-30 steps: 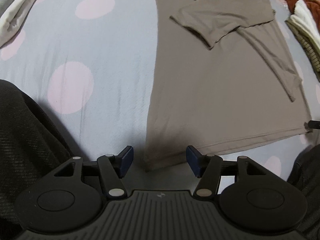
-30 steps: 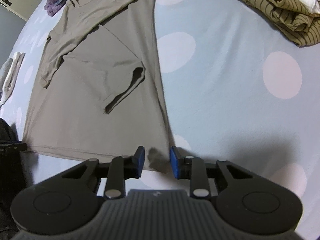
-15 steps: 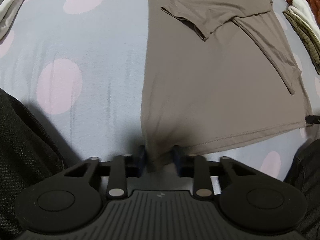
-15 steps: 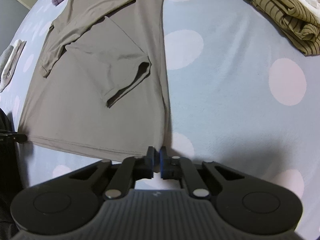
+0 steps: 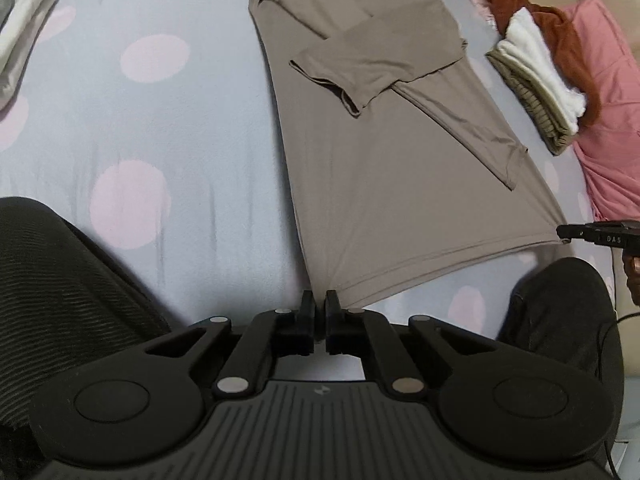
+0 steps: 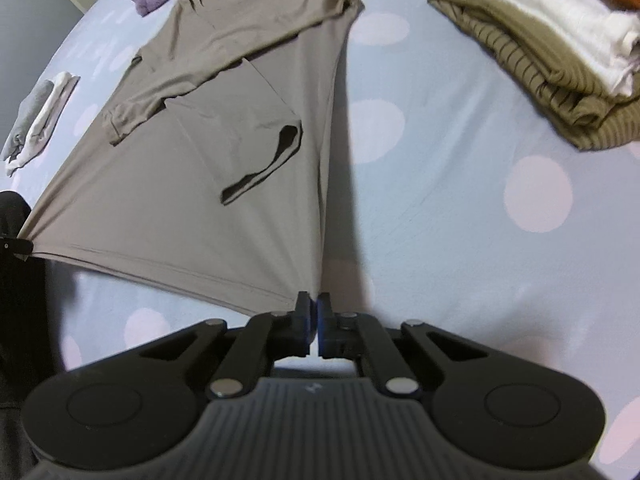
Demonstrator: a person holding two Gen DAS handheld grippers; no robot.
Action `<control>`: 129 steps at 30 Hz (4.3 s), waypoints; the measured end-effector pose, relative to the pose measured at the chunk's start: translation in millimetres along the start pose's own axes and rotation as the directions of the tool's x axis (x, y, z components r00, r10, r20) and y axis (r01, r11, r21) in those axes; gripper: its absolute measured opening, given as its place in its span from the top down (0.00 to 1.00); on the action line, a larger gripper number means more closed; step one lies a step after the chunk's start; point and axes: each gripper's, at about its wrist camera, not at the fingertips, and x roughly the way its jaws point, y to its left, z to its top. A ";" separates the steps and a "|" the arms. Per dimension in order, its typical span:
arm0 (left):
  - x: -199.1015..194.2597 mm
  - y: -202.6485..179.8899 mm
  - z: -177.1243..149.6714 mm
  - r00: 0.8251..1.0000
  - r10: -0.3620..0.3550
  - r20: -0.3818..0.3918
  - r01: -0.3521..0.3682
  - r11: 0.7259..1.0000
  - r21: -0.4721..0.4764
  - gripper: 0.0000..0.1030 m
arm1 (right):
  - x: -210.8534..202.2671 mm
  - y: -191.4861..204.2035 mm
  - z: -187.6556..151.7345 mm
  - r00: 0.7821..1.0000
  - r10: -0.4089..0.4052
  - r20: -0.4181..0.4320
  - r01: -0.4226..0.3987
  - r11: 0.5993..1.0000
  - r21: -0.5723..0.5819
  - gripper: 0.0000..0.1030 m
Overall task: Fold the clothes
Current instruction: 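Grasp the hem corners of the beige shirt with both grippers, then lift the hem with both grippers and fold it over toward the collar, then open both grippers and release the hem onto the shirt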
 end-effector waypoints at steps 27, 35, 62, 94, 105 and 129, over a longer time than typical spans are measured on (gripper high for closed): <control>-19.6 -6.7 -41.2 0.996 -0.022 -0.082 0.033 0.991 0.127 0.98 | -40.6 18.5 -5.7 0.998 -0.004 -0.056 -0.001 0.995 -0.100 0.97; -30.7 -4.0 -44.2 0.995 -0.034 -0.099 0.049 0.986 0.157 0.98 | -66.1 21.6 -6.9 0.997 -0.001 -0.077 -0.010 0.990 -0.138 0.97; -1.1 45.2 112.3 0.985 -0.173 -0.030 0.171 0.984 -0.043 0.97 | -37.9 3.6 140.6 0.997 0.022 -0.077 -0.026 0.998 -0.052 0.96; 81.1 93.5 327.8 0.984 -0.161 0.076 0.176 0.949 -0.260 0.97 | 89.2 -64.4 355.1 0.998 0.056 -0.037 -0.048 0.980 0.193 0.96; 92.5 106.3 380.7 0.985 -0.138 0.101 0.162 0.942 -0.293 0.97 | 106.5 -78.3 408.1 0.998 0.058 0.015 -0.060 0.964 0.260 0.96; 106.3 127.9 389.6 0.980 0.032 0.196 0.049 0.917 -0.396 0.62 | 135.8 -104.6 412.8 0.991 0.009 0.135 -0.063 0.916 0.396 0.48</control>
